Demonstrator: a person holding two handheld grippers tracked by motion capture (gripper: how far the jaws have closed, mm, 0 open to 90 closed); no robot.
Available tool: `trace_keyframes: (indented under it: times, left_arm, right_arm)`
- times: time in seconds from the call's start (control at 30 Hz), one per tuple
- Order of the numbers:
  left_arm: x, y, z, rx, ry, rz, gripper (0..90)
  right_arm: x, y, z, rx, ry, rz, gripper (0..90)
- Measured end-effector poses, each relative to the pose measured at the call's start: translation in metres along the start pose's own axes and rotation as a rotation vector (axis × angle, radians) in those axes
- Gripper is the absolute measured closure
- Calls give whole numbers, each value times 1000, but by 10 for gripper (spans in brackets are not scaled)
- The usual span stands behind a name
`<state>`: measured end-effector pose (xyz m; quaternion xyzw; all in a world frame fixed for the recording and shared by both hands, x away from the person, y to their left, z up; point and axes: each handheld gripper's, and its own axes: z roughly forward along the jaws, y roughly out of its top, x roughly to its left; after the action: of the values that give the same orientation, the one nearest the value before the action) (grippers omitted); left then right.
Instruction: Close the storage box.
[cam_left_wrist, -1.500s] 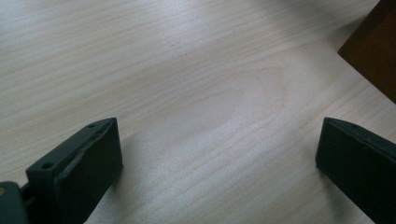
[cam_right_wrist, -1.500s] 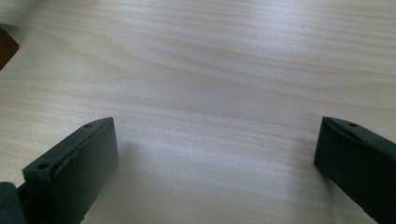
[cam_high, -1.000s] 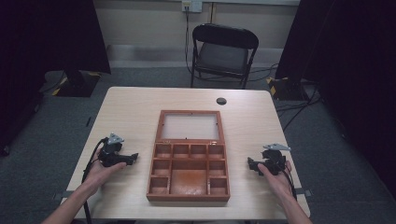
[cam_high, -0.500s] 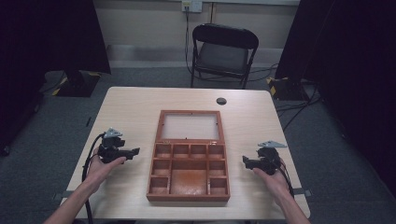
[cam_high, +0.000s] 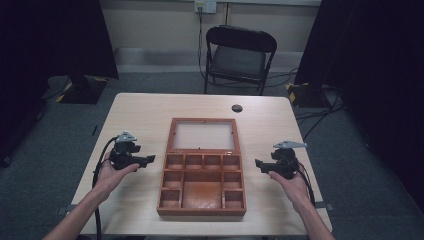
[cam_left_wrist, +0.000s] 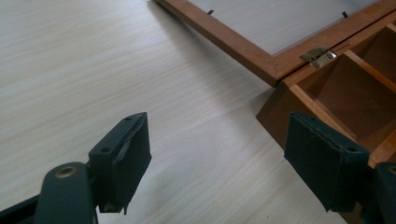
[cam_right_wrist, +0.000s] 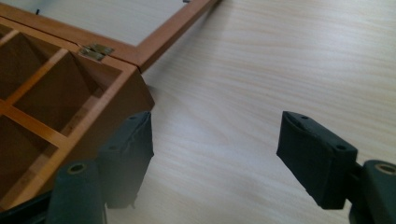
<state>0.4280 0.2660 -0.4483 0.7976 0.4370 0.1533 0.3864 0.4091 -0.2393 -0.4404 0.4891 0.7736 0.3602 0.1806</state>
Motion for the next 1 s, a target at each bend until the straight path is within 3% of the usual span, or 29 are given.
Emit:
trace_keyframes:
  times: [0.03,0.1,0.2,0.27,0.3,0.33,0.4,0.5,0.57,0.67,0.7,0.83,0.9,1.0]
  left_arm:
    - [0,5,0,-46,-7,-32,234]
    - [0,10,2,-20,-22,-32,236]
    - [-1,24,4,-19,4,-16,236]
    - [-2,32,5,-58,-34,-19,217]
    - [-3,37,7,-64,-41,-15,215]
    - [-6,51,13,-68,-50,15,207]
    - [-6,54,14,-66,-45,25,205]
    - [-6,64,22,-75,-69,-6,207]
    - [-5,64,28,-77,-79,-36,221]
    - [-3,58,42,-26,-53,-38,234]
    - [-2,54,48,-1,-72,-61,234]
    - [-1,47,60,48,-86,-56,222]
    - [-2,47,64,39,-103,-75,222]
    - [-4,48,69,52,-105,-70,217]
  right_arm:
    - [2,9,0,8,8,7,264]
    - [2,13,1,11,4,9,262]
    - [2,35,3,-7,26,43,261]
    - [2,44,5,-24,43,55,261]
    - [3,48,7,-30,43,60,261]
    - [4,52,9,-33,46,55,261]
    - [6,60,14,-22,55,54,244]
    - [9,70,21,-35,77,50,219]
    - [11,72,31,-31,84,48,194]
    - [12,68,47,-27,103,67,190]
    - [12,67,53,-12,101,73,180]
    - [11,65,72,39,95,68,169]
    - [10,64,80,48,91,70,164]
    - [12,60,92,81,87,66,152]
